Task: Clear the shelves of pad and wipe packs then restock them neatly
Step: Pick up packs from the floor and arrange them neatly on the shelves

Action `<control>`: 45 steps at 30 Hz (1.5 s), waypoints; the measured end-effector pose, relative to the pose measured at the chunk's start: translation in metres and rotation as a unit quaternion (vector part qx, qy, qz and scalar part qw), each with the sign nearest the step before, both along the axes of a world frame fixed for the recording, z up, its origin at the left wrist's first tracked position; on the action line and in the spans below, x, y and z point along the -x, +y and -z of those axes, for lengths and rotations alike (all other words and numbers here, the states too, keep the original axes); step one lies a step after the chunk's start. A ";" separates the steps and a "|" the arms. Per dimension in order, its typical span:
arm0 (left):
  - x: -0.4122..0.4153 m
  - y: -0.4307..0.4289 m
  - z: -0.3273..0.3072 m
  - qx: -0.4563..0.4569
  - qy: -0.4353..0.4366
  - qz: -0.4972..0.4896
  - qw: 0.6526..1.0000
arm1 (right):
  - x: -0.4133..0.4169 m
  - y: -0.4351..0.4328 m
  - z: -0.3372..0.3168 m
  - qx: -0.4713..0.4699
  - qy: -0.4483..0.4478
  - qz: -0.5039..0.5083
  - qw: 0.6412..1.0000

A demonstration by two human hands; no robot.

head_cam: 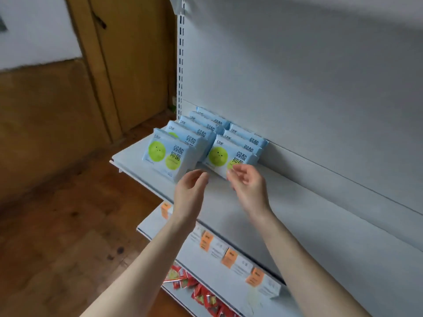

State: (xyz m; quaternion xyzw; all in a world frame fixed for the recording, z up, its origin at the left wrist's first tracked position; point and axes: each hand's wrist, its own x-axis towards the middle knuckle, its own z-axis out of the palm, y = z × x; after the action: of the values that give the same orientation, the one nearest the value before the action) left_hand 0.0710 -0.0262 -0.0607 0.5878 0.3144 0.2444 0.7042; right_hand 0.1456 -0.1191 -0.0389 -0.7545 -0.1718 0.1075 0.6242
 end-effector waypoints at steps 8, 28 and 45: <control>0.149 -0.015 0.042 0.000 0.068 -0.231 0.971 | 0.114 0.026 0.036 0.101 0.036 -0.301 0.947; 0.556 -0.101 0.264 0.283 0.260 -0.522 0.762 | 0.444 0.058 0.284 0.398 0.164 -0.523 0.736; 0.579 -0.104 0.583 0.424 0.238 -0.567 0.665 | 0.514 0.078 0.617 0.494 0.201 -0.554 0.639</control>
State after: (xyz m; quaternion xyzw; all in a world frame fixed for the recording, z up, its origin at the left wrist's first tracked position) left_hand -0.5085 -0.1301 -0.6435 -0.0281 0.8136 0.2883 0.5040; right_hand -0.3682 -0.0416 -0.6557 -0.6738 -0.3495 0.6510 0.0008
